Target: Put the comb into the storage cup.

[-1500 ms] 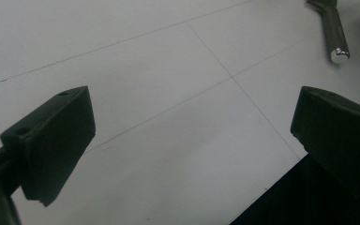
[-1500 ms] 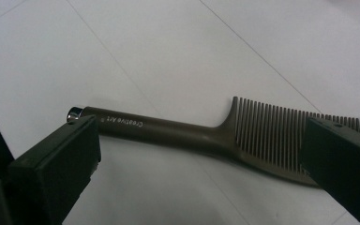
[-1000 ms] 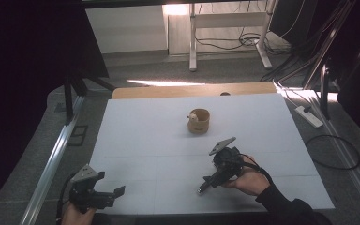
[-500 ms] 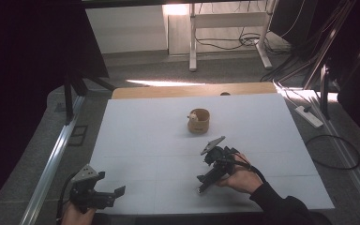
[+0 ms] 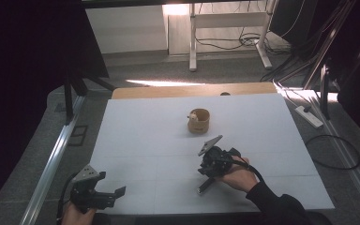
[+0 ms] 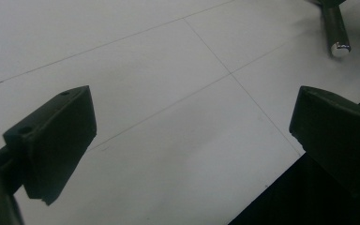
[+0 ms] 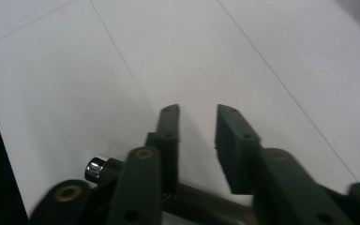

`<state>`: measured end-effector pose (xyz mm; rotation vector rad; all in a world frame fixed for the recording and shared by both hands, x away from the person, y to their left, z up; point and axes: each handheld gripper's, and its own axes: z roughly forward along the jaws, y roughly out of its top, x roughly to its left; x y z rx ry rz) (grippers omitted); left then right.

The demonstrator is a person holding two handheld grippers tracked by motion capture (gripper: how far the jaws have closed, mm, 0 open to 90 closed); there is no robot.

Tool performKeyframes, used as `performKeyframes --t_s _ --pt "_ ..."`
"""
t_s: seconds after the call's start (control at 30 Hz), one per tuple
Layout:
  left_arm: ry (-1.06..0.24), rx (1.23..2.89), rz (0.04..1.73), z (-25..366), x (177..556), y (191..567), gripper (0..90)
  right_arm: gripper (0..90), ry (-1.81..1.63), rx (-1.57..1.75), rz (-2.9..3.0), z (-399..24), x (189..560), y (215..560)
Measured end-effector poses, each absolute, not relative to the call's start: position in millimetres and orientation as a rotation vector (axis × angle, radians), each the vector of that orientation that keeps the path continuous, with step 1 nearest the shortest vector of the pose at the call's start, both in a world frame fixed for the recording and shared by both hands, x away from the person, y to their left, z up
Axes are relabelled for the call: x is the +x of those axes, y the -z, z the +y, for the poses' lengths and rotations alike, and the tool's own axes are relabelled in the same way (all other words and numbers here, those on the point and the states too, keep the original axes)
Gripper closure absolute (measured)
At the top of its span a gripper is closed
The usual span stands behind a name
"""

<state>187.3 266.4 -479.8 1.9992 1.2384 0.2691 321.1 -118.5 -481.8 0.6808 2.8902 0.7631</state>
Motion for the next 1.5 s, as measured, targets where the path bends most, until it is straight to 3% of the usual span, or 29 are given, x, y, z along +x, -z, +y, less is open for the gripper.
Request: performKeyframes --t_s 0.13,0.83,1.5 --pt "-0.27 2.001 1.237 266.1 187.4 479.8 1.9 89.8 -0.752 0.678 2.929 -117.1 322.5 483.8" --pt "-0.273 2.006 1.231 265.6 187.3 479.7 2.2 89.9 -0.68 0.633 2.951 -108.9 312.0 507.2" --pt "-0.268 2.005 1.229 265.2 187.9 479.7 2.3 89.9 -0.69 0.629 2.972 -109.4 302.8 507.1"
